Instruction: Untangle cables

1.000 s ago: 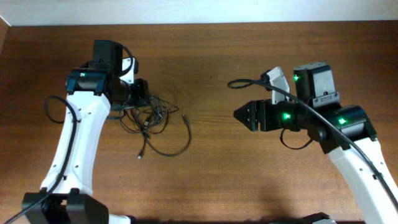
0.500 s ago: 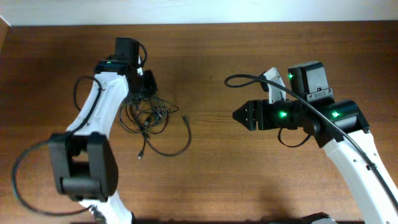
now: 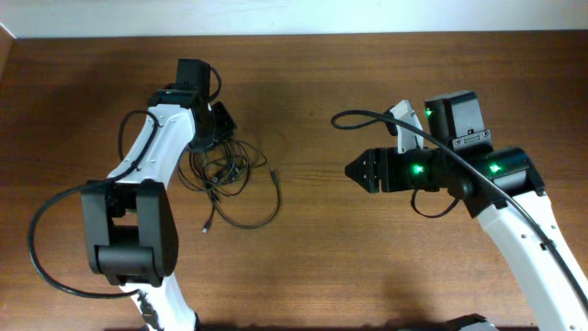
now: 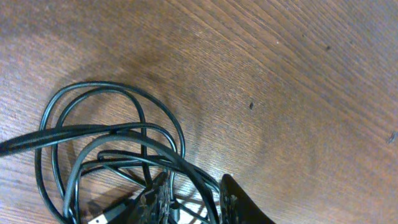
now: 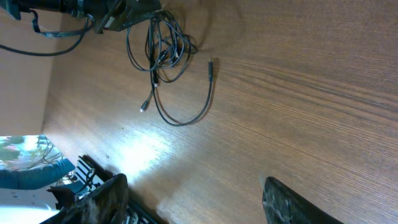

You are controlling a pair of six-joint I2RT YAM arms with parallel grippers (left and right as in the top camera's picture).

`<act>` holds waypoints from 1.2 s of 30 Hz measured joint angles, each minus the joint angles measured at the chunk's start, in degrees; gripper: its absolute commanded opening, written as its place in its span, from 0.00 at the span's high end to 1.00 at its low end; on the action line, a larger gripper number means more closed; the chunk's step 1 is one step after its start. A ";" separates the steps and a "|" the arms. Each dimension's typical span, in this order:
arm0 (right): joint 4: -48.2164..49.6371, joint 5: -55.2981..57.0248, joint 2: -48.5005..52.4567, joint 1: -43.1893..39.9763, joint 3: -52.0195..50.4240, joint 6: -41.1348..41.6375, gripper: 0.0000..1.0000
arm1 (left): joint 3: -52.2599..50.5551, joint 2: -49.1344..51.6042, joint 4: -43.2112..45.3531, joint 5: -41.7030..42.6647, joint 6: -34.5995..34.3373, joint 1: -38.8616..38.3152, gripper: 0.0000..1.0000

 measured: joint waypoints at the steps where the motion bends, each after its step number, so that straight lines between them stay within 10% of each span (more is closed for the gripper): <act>1: 0.00 0.13 0.00 0.00 0.00 0.02 0.31 | 0.00 0.00 -0.07 0.00 -1.55 0.00 0.75; 18: -0.68 0.74 0.04 0.00 0.00 0.00 0.32 | -1.60 0.09 4.37 3.02 -17.07 -0.15 1.00; 30: 11.02 -1.66 0.09 0.00 0.02 -1.38 0.16 | -1.68 -22.97 15.76 60.63 14.80 5.40 1.00; 36: 15.74 -10.43 0.09 0.00 0.02 -1.49 0.16 | -1.70 -30.01 20.24 68.48 16.11 5.40 1.00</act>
